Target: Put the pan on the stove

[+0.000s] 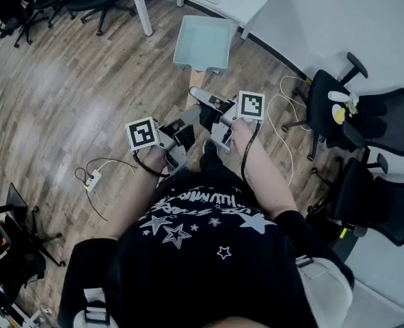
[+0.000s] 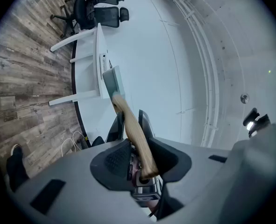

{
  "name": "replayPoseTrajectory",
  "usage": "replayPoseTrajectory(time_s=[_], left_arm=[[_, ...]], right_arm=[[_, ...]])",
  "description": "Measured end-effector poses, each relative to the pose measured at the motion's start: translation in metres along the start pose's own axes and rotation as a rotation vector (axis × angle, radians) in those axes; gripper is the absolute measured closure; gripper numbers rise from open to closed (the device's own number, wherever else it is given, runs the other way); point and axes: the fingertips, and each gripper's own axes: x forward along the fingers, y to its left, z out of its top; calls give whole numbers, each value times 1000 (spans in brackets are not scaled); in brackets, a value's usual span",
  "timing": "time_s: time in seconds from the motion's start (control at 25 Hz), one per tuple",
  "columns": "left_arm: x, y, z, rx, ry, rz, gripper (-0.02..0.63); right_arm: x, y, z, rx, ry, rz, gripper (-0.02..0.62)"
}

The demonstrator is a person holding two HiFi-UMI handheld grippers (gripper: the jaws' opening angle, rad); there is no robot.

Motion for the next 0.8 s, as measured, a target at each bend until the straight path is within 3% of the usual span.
replayPoseTrajectory(time_s=[0.8], left_arm=[[-7, 4, 3, 11, 35, 12, 485]], right_arm=[[8, -9, -5, 2, -10, -25, 466]])
